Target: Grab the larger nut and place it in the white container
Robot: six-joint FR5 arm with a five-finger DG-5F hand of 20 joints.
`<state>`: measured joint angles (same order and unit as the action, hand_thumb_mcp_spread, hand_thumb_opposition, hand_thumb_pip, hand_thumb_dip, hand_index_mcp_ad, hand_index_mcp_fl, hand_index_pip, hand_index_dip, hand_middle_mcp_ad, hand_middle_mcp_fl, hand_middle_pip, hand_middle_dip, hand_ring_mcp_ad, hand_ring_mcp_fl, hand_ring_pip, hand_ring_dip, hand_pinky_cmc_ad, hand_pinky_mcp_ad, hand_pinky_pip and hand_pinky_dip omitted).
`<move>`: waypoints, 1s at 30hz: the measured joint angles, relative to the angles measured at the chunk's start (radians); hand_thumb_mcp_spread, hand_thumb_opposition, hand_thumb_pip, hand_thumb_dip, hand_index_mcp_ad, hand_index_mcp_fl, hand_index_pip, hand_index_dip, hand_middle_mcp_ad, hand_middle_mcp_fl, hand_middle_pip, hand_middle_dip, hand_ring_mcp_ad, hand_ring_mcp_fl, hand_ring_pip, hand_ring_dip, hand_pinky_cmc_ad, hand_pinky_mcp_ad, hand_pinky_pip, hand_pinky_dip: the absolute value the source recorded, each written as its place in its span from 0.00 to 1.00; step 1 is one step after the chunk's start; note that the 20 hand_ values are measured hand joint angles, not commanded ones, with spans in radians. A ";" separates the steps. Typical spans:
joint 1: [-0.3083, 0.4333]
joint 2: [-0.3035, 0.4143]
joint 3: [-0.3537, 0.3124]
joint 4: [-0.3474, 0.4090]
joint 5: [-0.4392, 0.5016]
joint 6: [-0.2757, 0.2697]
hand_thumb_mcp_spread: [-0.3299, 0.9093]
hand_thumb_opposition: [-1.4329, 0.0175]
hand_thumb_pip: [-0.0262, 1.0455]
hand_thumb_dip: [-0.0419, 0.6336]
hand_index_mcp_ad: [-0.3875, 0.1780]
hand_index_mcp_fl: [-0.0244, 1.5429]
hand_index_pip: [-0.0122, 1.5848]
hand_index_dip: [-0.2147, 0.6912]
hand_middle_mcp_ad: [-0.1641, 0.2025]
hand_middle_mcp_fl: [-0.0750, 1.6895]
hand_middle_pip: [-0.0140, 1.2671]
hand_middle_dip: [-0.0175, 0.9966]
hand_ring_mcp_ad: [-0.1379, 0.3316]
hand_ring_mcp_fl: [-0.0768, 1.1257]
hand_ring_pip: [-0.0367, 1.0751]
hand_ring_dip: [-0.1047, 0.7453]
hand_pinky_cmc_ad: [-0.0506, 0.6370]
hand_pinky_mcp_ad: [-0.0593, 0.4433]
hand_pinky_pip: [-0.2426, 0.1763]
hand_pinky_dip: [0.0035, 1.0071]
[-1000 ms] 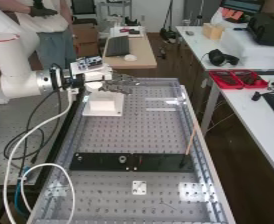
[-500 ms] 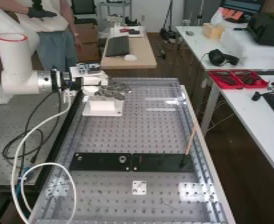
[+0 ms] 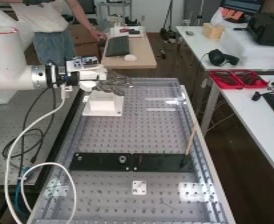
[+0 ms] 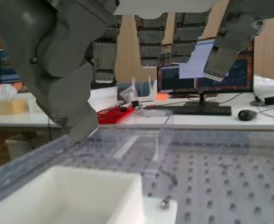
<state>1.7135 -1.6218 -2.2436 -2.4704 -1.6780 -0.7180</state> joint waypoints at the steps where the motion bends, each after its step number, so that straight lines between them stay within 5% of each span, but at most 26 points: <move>1: -0.012 0.012 0.008 -0.004 0.001 0.002 0.49 0.39 0.78 0.34 0.32 0.01 0.44 0.03 0.65 0.04 0.12 0.22 0.57 0.06 0.12 0.23 0.55 0.64 0.32 0.56; 15: -0.234 0.069 0.214 -0.199 -0.056 0.017 0.45 0.41 0.72 0.34 0.32 0.01 0.35 0.03 0.66 0.05 0.12 0.22 0.58 0.06 0.14 0.23 0.54 0.71 0.32 0.61; 30: -0.280 0.037 0.264 -0.193 -0.109 0.006 0.45 0.41 0.71 0.34 0.32 0.02 0.32 0.07 0.66 0.04 0.12 0.23 0.58 0.06 0.12 0.23 0.54 0.71 0.31 0.61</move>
<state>1.4334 -1.5844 -1.9801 -2.6634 -1.7868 -0.7125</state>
